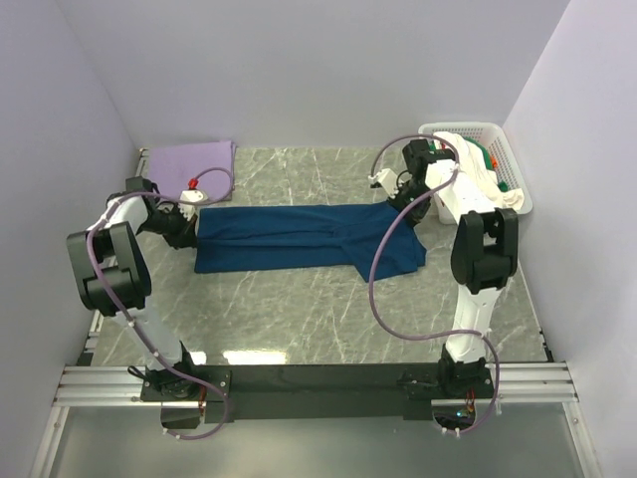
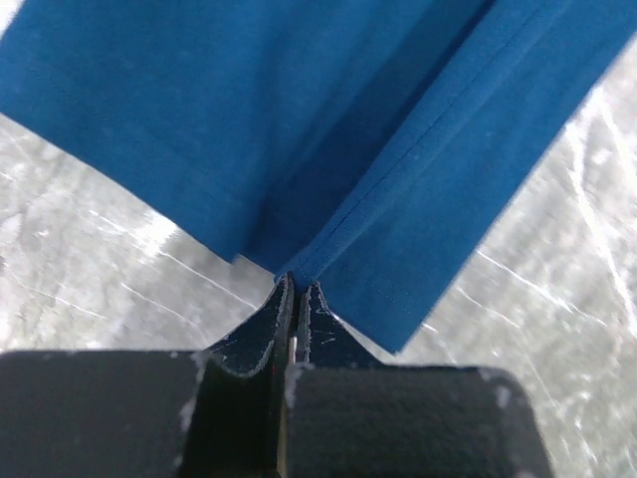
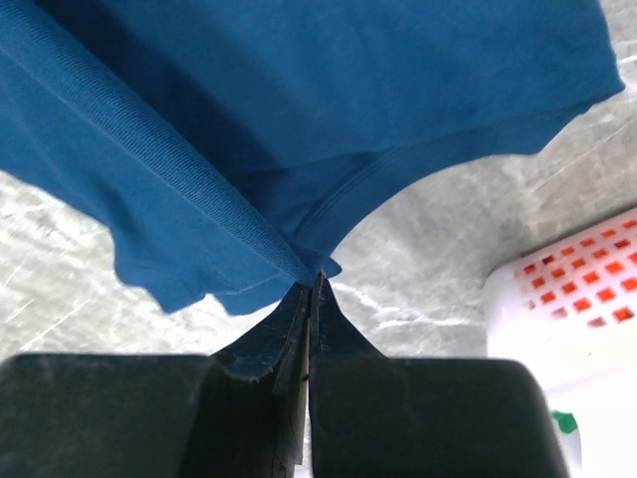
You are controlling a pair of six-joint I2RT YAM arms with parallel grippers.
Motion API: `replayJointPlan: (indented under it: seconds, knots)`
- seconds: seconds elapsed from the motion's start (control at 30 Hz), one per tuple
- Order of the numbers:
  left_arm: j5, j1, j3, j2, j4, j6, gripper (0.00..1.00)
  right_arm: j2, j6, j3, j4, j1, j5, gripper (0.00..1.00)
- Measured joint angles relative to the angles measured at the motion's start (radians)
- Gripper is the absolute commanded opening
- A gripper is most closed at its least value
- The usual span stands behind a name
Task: Fold and stack the t-shirts
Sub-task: Fold the tshirt
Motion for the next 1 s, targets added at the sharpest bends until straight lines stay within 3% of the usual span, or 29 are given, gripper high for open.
replayJointPlan:
  seconds: [0.23, 0.27, 0.33, 0.37, 0.43, 0.57, 0.7, 0.87, 1.0]
  knots:
    - [-0.008, -0.011, 0.036, 0.084, 0.066, -0.069, 0.02, 0.085, 0.026, 0.053, 0.009, 0.0, 0.015, 0.0]
    - [-0.011, -0.016, 0.036, 0.09, 0.072, -0.077, 0.09, 0.093, 0.031, 0.053, 0.012, 0.0, 0.02, 0.02]
    - [-0.026, -0.028, 0.04, 0.102, 0.085, -0.094, 0.2, 0.102, 0.047, 0.053, 0.022, 0.0, 0.034, 0.18]
    - [-0.032, -0.032, 0.042, 0.108, 0.09, -0.101, 0.31, 0.104, 0.058, 0.053, 0.027, 0.0, 0.038, 0.21]
    - [-0.048, -0.04, 0.045, 0.115, 0.099, -0.123, 0.34, 0.104, 0.079, 0.054, 0.04, 0.0, 0.049, 0.34]
    - [-0.057, -0.04, 0.046, 0.11, 0.112, -0.163, 0.43, 0.104, 0.134, 0.075, 0.048, -0.003, 0.055, 0.46]
    - [-0.054, -0.029, 0.035, 0.044, 0.114, -0.195, 0.46, 0.093, 0.193, 0.141, 0.04, -0.016, 0.021, 0.46]
    - [-0.04, -0.038, -0.021, -0.14, 0.135, -0.243, 0.45, 0.048, 0.244, 0.163, -0.024, -0.055, -0.088, 0.3]
    - [-0.03, -0.089, -0.069, -0.189, 0.184, -0.303, 0.41, 0.035, 0.286, 0.086, -0.045, -0.069, -0.152, 0.26]
